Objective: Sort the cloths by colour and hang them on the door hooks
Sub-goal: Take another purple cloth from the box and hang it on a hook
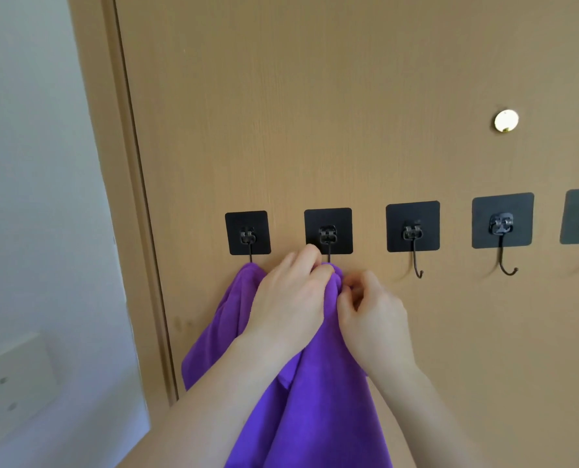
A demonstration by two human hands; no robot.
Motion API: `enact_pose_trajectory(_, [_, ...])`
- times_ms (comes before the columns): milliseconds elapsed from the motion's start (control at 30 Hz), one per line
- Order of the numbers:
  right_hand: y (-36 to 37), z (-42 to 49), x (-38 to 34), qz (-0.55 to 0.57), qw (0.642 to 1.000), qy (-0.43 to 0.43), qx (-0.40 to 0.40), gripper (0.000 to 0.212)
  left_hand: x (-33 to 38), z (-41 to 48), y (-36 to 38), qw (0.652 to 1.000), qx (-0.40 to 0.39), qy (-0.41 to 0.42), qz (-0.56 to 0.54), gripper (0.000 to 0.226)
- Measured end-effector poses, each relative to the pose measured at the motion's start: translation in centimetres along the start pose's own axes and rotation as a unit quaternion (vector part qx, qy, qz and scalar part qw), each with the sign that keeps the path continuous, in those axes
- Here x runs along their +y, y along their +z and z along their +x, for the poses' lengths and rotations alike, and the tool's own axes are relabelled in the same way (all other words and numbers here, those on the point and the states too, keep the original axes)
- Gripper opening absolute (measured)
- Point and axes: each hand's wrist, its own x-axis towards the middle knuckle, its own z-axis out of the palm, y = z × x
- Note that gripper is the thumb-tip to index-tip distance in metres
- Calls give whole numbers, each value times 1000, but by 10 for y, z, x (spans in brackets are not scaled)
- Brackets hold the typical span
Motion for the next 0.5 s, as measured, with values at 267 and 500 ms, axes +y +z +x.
enact_pose_trajectory(267, [-11, 0, 0, 54, 993, 7, -100, 23, 2, 3, -24, 975, -132, -68, -167, 26])
enact_pose_trajectory(500, [-33, 4, 1, 60, 995, 6, -85, 21, -3, 22, -30, 959, -196, -92, -182, 16])
